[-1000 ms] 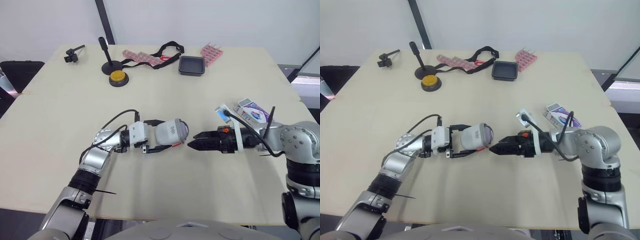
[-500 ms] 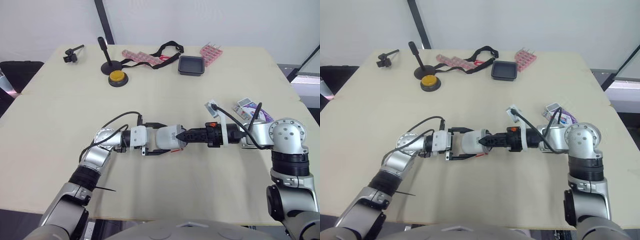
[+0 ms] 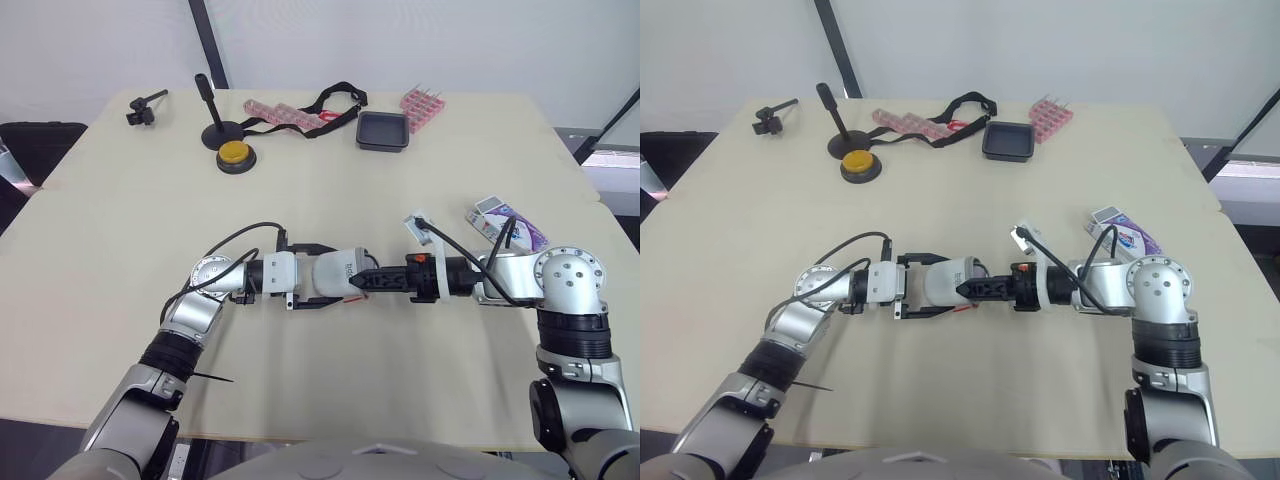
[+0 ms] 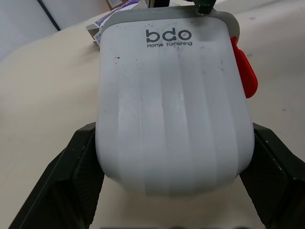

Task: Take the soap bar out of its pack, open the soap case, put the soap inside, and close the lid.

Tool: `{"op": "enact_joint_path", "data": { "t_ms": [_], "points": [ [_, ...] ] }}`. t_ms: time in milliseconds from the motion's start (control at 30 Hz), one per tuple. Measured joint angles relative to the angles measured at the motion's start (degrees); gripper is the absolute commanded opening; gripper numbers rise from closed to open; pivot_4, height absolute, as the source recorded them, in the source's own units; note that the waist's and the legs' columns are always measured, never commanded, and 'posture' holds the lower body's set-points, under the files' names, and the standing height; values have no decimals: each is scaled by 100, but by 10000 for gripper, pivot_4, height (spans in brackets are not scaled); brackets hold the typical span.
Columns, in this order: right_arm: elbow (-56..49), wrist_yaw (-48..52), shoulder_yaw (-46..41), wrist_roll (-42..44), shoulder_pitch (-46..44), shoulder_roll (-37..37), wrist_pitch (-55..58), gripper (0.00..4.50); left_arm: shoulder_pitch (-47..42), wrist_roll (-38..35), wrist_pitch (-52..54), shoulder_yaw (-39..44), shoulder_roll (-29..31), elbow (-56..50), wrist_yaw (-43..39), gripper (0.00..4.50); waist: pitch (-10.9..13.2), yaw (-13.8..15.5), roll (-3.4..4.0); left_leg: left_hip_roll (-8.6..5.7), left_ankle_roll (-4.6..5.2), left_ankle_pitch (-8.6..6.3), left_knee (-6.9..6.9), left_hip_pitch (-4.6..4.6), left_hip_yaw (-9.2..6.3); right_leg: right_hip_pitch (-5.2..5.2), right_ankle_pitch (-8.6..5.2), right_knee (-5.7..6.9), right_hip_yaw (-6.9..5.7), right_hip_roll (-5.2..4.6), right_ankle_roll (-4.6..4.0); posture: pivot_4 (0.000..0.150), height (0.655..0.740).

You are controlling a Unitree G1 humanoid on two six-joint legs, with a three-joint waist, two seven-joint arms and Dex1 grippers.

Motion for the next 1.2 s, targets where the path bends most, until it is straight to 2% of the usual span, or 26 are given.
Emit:
{"op": "enact_joint_path", "data": {
  "t_ms": [367,933,1200],
  "points": [
    [28,-433,107,259,87,267,-209,44783,-31,2,5,-82,-60,3,23,34495,0,-2,0,0,-1,0,0,0,0,0,0,-1,-1,0,0,1500,7291],
    [72,-481,399,520,177,49,-355,44783,-28,2,12,-87,-2,4,78,34495,0,-5,0,0,-4,0,-3,-1,-1,0,0,-2,-1,0,1,1500,7291],
    [227,-389,452,549,163,1,-428,20953,-15,32,7,-92,4,5,121,34495,0,-5,0,0,-4,0,-3,-1,-1,0,0,-2,-2,0,1,1500,7291]
  ]
}}
